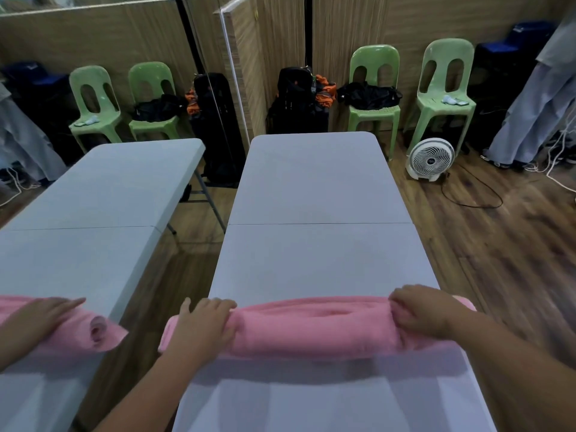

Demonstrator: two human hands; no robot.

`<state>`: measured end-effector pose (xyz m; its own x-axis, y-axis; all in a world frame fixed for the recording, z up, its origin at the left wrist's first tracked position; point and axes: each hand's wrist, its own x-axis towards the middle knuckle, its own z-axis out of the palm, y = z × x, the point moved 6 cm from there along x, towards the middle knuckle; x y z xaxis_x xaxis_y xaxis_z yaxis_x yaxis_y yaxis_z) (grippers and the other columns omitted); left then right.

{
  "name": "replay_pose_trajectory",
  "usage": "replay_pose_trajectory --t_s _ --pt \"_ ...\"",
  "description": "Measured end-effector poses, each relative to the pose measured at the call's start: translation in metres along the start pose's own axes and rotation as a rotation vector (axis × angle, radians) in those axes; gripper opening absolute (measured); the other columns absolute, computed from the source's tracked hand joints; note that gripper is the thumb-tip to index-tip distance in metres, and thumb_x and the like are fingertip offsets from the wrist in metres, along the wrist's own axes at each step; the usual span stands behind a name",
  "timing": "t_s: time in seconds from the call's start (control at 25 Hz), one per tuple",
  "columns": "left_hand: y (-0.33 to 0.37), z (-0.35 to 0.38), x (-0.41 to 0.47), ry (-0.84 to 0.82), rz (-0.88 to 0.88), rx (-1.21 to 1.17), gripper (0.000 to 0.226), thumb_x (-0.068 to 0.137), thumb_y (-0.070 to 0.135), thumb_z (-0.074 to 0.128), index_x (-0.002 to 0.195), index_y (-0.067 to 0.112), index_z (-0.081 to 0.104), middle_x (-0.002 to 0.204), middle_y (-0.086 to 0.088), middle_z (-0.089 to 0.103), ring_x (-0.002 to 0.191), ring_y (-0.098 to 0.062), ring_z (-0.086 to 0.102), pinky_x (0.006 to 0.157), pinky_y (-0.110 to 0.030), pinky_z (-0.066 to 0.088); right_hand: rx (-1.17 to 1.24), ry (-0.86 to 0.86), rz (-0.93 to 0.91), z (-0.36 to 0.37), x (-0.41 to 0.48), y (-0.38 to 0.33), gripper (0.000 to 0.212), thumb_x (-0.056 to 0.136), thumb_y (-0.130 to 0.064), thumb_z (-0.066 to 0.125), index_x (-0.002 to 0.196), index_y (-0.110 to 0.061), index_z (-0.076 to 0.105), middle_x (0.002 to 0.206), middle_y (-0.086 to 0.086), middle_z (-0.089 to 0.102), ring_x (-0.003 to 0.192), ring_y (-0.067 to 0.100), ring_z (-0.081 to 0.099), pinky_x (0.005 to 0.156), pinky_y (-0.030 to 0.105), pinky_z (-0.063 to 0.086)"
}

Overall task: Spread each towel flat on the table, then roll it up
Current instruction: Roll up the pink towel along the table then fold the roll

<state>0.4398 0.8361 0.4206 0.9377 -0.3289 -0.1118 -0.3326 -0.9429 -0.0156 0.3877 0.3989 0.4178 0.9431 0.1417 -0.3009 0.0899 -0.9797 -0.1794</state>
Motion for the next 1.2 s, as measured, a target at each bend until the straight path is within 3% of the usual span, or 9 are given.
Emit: replay_pose_trajectory --t_s 0.12,0.28,0.44,0.52,0.64,0.84,0.96,1.04,1.2 --pt "0.001 0.0 -0.003 0.126 0.038 -0.096 0.039 0.092 0.055 0.036 0.113 0.034 0.061 0.13 0.008 0.06 0.122 -0.02 0.053 0.108 -0.057 0.034 -0.036 0.298 -0.084 -0.012 -0.005 0.007 0.046 0.086 -0.061 0.046 0.118 -0.032 0.062 0.115 -0.01 0.064 0.11 0.015 0.057 0.082 0.031 0.044" --pt "-0.013 0.034 -0.014 -0.089 0.083 0.013 0.067 0.084 0.079 0.038 0.144 0.051 0.034 0.16 0.01 0.028 0.147 -0.027 0.026 0.113 -0.059 0.026 -0.349 0.171 -0.165 0.01 -0.015 0.027 0.068 0.07 -0.074 0.05 0.131 -0.042 0.051 0.121 -0.009 0.062 0.119 0.022 0.055 0.096 0.046 0.046" --pt "-0.019 0.035 0.008 -0.099 -0.066 0.004 0.067 0.086 0.076 0.011 0.144 0.051 0.033 0.138 0.003 0.054 0.106 -0.03 0.056 0.081 -0.044 0.048 -0.355 0.013 0.061 0.022 -0.004 0.032 0.065 0.082 -0.065 0.03 0.144 -0.05 0.019 0.111 -0.002 0.06 0.099 0.024 0.059 0.086 0.042 0.042" --pt "-0.014 0.037 0.022 -0.106 -0.092 0.031 0.073 0.088 0.074 -0.004 0.137 0.044 0.041 0.123 0.003 0.058 0.086 -0.028 0.054 0.068 -0.04 0.048 -0.129 0.006 0.199 0.02 -0.004 0.022 0.058 0.081 -0.073 0.028 0.134 -0.05 0.029 0.101 -0.003 0.058 0.09 0.023 0.061 0.074 0.038 0.046" --pt "0.02 0.029 0.019 -0.138 -0.166 -0.041 0.076 0.093 0.067 -0.007 0.135 0.033 0.047 0.12 -0.003 0.054 0.084 -0.025 0.048 0.066 -0.04 0.047 0.091 0.046 0.272 0.03 -0.004 0.001 0.047 0.088 -0.066 0.037 0.122 -0.034 0.043 0.096 0.001 0.063 0.086 0.025 0.063 0.073 0.039 0.049" --pt "0.104 0.026 0.0 -0.299 -0.547 -0.778 0.064 0.1 0.056 0.033 0.146 0.012 0.035 0.136 -0.023 0.046 0.121 -0.041 0.051 0.098 -0.044 0.045 0.135 0.017 0.252 0.05 -0.012 -0.049 0.074 0.081 -0.074 0.021 0.139 -0.029 0.035 0.113 0.004 0.057 0.101 0.026 0.058 0.082 0.039 0.047" --pt "0.167 0.024 -0.017 -0.502 -0.645 -1.357 0.058 0.098 0.058 0.041 0.139 0.018 0.048 0.121 -0.016 0.06 0.103 -0.034 0.063 0.068 -0.042 0.06 0.17 -0.087 0.183 0.045 -0.012 -0.087 0.103 0.064 -0.091 0.033 0.145 -0.027 0.026 0.126 0.004 0.049 0.115 0.026 0.048 0.092 0.043 0.042" --pt "0.19 0.013 -0.025 -0.654 -0.531 -1.401 0.044 0.099 0.053 0.041 0.121 0.019 0.059 0.101 -0.01 0.067 0.086 -0.027 0.067 0.061 -0.033 0.057 0.048 -0.122 0.12 0.041 -0.01 -0.105 0.119 0.053 -0.094 0.042 0.145 -0.021 0.025 0.13 0.005 0.046 0.119 0.028 0.044 0.099 0.05 0.035" --pt "0.171 -0.013 0.0 -0.332 0.295 -0.431 0.028 0.084 0.042 0.051 0.09 0.02 0.068 0.092 -0.001 0.07 0.086 -0.023 0.063 0.064 -0.032 0.045 -0.21 -0.124 -0.013 0.045 -0.001 -0.11 0.116 0.055 -0.073 0.059 0.147 -0.017 0.015 0.144 0.008 0.036 0.131 0.03 0.034 0.109 0.063 0.019"
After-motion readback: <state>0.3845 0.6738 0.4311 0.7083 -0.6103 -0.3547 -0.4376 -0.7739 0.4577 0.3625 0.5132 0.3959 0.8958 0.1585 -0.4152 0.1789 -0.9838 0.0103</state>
